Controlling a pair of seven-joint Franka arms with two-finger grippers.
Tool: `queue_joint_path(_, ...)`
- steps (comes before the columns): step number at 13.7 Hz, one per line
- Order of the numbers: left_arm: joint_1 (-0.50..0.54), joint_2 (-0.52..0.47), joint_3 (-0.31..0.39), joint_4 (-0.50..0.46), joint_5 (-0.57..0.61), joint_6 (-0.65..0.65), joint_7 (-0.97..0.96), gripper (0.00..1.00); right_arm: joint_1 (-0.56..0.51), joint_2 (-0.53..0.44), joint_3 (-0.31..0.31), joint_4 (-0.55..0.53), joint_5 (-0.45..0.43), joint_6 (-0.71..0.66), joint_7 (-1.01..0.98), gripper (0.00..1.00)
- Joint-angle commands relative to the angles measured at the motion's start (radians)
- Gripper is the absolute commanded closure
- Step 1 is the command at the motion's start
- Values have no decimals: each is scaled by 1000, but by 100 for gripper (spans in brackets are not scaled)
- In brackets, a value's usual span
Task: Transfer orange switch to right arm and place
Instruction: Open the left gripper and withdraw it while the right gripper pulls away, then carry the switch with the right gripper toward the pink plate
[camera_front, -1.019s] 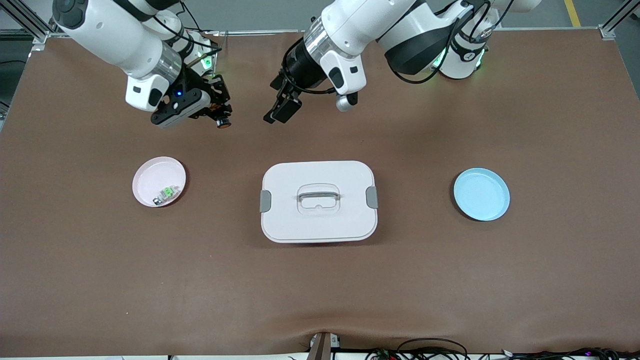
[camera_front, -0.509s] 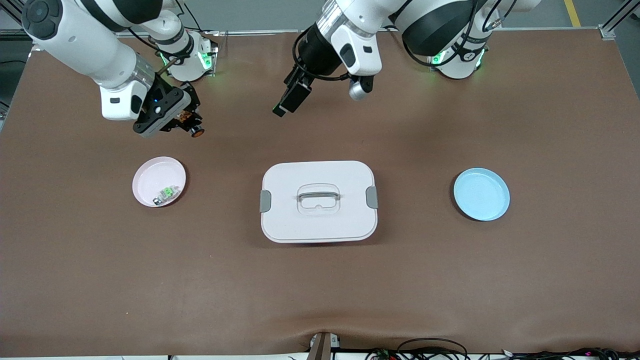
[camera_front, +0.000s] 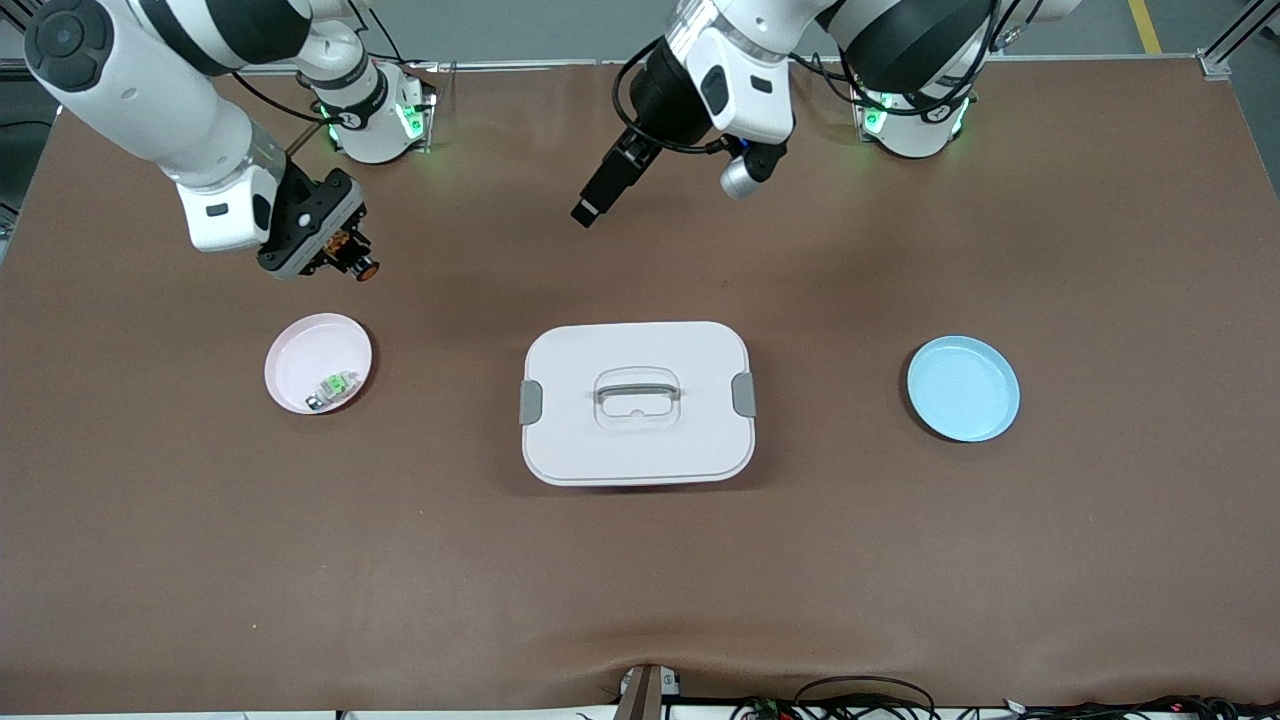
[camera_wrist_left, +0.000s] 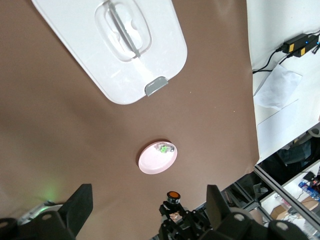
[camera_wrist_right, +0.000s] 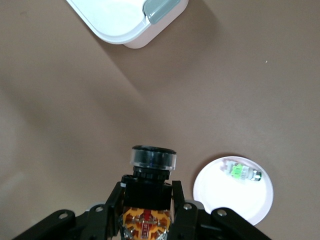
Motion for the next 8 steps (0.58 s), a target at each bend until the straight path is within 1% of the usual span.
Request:
queue_joint_path(1,14,-25,-3,-2,15,-63,122,0,-74,-3,14,-42,-15,53,-173,100)
queue_joint_path(2,14,-34,-2,0,17,-90,173,0,-96,-3,14,-53,-13,61,-233,100)
queue_joint_path(5,51,-65,0,0,15,-172,334,0,-110,-8,13,-94,-15,79,-331,100)
queue_joint_path(8,100,-88,0,0,15,-278,484,0,-189,-2,13,-145,-10,153,-520,100)
